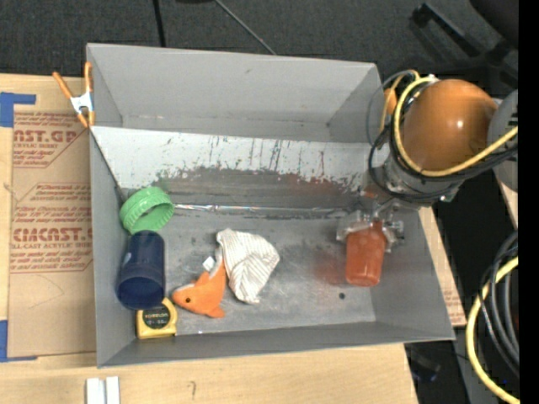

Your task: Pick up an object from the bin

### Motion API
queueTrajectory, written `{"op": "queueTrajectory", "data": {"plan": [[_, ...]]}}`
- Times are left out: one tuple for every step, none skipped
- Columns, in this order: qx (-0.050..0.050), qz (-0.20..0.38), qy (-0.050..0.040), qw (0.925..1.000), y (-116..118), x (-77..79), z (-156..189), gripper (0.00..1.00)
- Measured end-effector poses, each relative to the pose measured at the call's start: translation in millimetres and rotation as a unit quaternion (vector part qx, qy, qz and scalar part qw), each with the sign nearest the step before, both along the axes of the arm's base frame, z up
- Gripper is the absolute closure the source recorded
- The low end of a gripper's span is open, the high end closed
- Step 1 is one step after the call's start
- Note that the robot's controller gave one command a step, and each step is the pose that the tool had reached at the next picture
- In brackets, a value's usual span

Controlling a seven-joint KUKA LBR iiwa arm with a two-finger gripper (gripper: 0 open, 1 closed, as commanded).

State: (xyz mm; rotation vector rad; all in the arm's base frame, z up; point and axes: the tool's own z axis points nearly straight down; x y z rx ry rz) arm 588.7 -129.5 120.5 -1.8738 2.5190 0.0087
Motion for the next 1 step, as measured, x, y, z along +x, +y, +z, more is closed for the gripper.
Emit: {"op": "queueTrajectory", "data": {"plan": [[-0.002, -0.001, -0.0019, 1.0000, -2.0, 0.7, 18.3, 1.00]]}}
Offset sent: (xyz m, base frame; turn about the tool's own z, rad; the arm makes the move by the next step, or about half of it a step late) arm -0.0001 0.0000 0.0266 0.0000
